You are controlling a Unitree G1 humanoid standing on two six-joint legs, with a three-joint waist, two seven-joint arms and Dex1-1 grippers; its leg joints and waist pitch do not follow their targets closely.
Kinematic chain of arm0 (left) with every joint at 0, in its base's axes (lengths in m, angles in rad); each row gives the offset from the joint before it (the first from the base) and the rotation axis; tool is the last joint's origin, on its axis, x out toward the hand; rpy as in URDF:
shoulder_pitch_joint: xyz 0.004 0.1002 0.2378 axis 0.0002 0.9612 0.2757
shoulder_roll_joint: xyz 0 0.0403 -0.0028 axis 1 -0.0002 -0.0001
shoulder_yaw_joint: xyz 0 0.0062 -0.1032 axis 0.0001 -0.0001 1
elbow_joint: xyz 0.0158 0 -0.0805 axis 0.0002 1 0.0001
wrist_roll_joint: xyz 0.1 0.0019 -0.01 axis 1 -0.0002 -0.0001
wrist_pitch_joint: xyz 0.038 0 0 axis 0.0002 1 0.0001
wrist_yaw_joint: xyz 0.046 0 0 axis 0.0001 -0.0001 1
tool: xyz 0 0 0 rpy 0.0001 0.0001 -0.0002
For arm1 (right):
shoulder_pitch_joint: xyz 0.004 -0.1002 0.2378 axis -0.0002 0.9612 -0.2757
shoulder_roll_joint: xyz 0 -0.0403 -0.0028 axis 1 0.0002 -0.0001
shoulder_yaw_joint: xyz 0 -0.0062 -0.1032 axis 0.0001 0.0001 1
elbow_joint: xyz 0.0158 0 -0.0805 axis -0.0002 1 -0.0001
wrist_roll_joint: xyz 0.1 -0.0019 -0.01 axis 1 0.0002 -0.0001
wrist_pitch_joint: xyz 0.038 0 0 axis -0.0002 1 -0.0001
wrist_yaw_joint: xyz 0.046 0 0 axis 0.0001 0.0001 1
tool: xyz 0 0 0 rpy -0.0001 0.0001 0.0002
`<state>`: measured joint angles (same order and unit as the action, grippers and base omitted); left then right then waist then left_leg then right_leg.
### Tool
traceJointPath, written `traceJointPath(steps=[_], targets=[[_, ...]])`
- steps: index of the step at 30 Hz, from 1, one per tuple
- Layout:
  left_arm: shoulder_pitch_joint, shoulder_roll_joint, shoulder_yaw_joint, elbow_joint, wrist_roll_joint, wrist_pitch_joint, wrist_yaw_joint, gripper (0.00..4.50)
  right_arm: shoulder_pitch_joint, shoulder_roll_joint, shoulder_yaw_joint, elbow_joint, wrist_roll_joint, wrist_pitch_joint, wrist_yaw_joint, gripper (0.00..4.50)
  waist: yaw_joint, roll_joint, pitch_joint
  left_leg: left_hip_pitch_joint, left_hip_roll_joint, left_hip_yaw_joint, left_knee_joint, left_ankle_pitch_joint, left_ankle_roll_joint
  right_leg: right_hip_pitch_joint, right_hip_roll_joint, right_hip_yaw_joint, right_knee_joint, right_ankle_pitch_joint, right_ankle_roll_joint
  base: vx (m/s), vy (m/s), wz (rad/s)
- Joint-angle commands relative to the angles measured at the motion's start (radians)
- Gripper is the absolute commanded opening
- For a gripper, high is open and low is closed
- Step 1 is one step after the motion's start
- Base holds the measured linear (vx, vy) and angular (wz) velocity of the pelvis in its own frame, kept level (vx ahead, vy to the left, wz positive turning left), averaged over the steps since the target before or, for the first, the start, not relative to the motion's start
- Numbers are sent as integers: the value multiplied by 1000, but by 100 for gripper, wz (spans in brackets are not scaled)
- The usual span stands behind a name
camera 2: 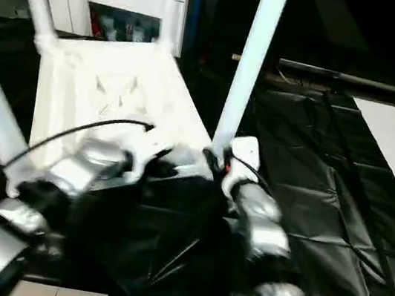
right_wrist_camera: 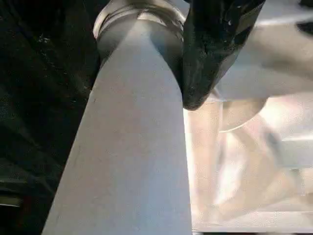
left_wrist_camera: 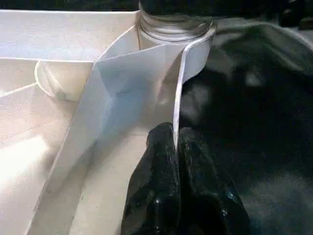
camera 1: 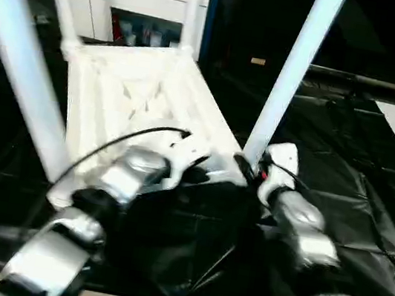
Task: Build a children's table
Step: Rotate leg to tighten
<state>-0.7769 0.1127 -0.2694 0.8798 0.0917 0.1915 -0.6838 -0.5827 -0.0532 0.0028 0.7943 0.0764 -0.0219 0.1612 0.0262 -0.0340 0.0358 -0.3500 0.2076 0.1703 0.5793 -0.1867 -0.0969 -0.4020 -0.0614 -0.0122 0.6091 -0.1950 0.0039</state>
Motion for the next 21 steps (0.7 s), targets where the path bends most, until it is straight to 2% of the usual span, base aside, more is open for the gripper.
traceJointPath(steps=[1, 2, 4, 5, 7, 9, 10, 11, 12, 13, 16, 19, 21], targets=[[-5, 10, 63, 49, 5, 0, 138, 0, 29, 30, 47, 56, -34, 30, 23, 199, -5, -6, -46, -2, 4, 3, -69, -291, 7, 29, -46, 22, -95, -346, -136, 0, 0, 0], [-5, 12, 59, 50, 9, -3, 132, 0, 27, 30, 55, 56, -41, 22, 33, 199, -3, -7, -47, -5, 4, 5, -68, -264, 18, 33, -46, 23, -89, -283, -152, 0, 0, 0], [-3, 17, 51, 48, 12, -5, 115, 0, 34, 34, 48, 45, -26, 3, 68, 199, -1, -7, -49, -5, 4, 7, -65, -252, 25, 35, -46, 24, -87, -253, -161, 0, 0, 0], [1, 26, 43, 41, 15, -12, 95, 0, 47, 33, 34, 16, 5, -34, 123, 199, 1, -10, -49, -4, 3, 9, -64, -244, 34, 36, -47, 24, -87, -245, -167, 0, 0, 0], [5, 31, 40, 37, 16, -15, 84, 0, 53, 28, 31, 0, 12, -54, 146, 254, 3, -11, -47, -6, 4, 9, -65, -237, 44, 39, -49, 24, -89, -261, -163, 0, 0, 0], [15, 42, 27, 30, 19, -27, 46, 0, 69, 5, 26, -56, 43, -91, 233, 267, 5, -11, -46, -9, 5, 9, -66, -239, 55, 41, -48, 22, -91, -269, -159, 0, 0, 0], [15, 42, 26, 30, 19, -27, 43, 0, 70, 2, 27, -57, 43, -92, 238, 269, 5, -10, -46, -11, 5, 6, -68, -241, 56, 42, -50, 22, -90, -276, -156, 0, 0, 0], [22, 49, 21, 25, 13, -36, 16, 0, 79, -36, 47, -77, 39, -103, 296, 281, -3, -11, -48, -23, 5, 0, -71, -224, 53, 54, -50, 17, -86, -268, -151, 0, 0, 0], [27, 53, 16, 20, 12, -42, -3, 0, 83, -52, 53, -86, 43, -102, 326, 309, -13, -10, -50, -19, 6, 2, -68, -223, 54, 48, -49, 17, -87, -250, -163, 0, 0, 0], [38, 62, 9, 5, 8, -46, -41, 0, 92, -83, 59, -105, 57, -81, 390, 314, -19, -13, -49, -16, 6, 4, -65, -225, 61, 45, -48, 19, -87, -235, -182, 0, 0, 0], [69, 89, -20, -38, -1, -85, -160, 0, 118, -158, 79, -152, 78, -58, 544, 315, -14, -13, -50, -18, 10, 6, -61, -195, 88, 49, -49, 20, -82, -185, -210, 0, 0, 0], [89, 110, -28, -70, -9, -85, -210, 0, 142, -211, 83, -197, 107, -55, 663, 315, -9, -13, -49, -15, 11, 10, -58, -178, 108, 47, -48, 22, -78, -135, -233, 0, 0, 0], [105, 130, -38, -103, -18, -92, -260, 0, 148, -243, 82, -219, 122, -46, 717, 315, -6, -12, -46, -12, 14, 10, -60, -203, 101, 45, -50, 21, -82, -181, -233, 0, 0, 0]])
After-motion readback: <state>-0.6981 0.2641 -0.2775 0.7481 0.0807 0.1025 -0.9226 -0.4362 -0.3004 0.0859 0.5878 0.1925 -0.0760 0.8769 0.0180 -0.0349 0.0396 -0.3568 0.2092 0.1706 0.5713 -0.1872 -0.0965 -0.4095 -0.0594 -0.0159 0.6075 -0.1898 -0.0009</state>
